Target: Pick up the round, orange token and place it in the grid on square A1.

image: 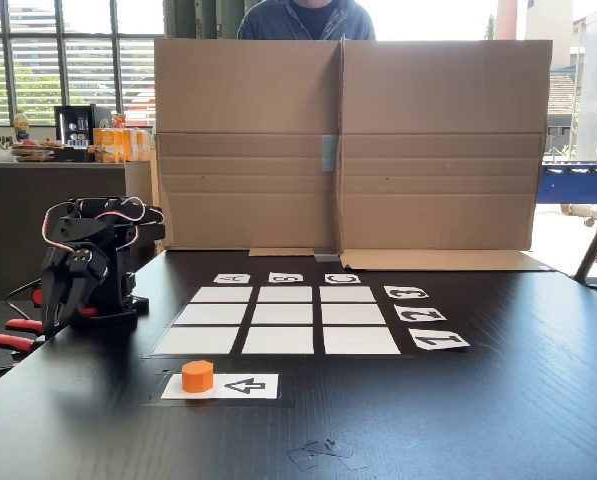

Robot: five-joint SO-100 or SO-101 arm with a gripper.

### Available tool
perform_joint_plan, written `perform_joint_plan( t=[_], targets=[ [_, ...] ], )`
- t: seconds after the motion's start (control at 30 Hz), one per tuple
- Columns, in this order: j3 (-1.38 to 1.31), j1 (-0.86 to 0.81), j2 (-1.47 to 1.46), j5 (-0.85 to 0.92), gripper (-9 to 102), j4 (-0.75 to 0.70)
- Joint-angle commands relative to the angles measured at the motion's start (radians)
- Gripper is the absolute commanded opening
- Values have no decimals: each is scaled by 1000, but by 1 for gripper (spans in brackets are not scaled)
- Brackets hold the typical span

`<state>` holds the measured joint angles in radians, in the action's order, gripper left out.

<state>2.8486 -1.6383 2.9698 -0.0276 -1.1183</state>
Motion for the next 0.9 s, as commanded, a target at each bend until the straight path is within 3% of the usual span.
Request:
perform_joint_plan(
  t=[0.0,0.27,0.57,0.87],
  targets=[
    [-144,21,-149,6,8,14],
    [-354,55,-463,121,9,5],
    [-535,100,-712,121,20,-14],
    [-808,256,-999,117,21,-222]
  ],
)
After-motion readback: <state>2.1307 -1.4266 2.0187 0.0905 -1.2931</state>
